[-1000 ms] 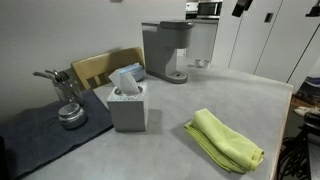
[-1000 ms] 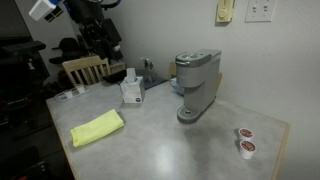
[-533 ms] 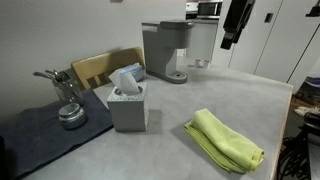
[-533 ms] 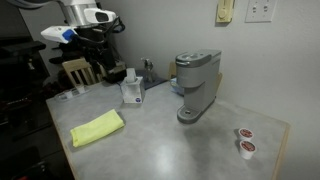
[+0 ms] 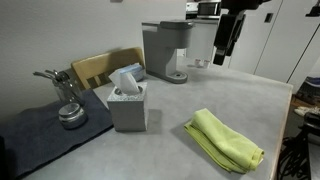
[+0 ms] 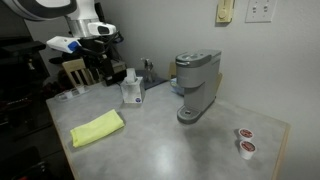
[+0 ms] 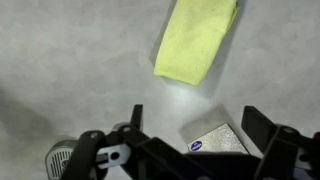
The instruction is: Unfold the yellow towel from left to right
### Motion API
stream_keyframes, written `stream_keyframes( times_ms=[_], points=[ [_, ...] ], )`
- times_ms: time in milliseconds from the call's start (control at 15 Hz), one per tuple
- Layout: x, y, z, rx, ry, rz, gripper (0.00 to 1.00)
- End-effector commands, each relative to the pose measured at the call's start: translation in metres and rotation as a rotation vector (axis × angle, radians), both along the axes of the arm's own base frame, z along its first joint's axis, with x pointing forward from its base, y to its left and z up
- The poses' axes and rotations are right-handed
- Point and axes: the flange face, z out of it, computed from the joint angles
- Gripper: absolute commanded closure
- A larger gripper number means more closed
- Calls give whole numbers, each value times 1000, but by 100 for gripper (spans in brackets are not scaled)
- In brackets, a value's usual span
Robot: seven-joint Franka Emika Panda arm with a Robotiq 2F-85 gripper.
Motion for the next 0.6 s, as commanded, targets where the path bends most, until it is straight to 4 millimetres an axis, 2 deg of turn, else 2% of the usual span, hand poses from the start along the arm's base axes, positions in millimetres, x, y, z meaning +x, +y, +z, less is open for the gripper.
stream_keyframes(
  times_ms=[0,267,533],
  points=[
    [-1,-1,-1,-15,6,-74,0],
    [-1,16,-19,-19,59,-220,0],
    [-4,42,-40,-31,103,-353,0]
  ],
)
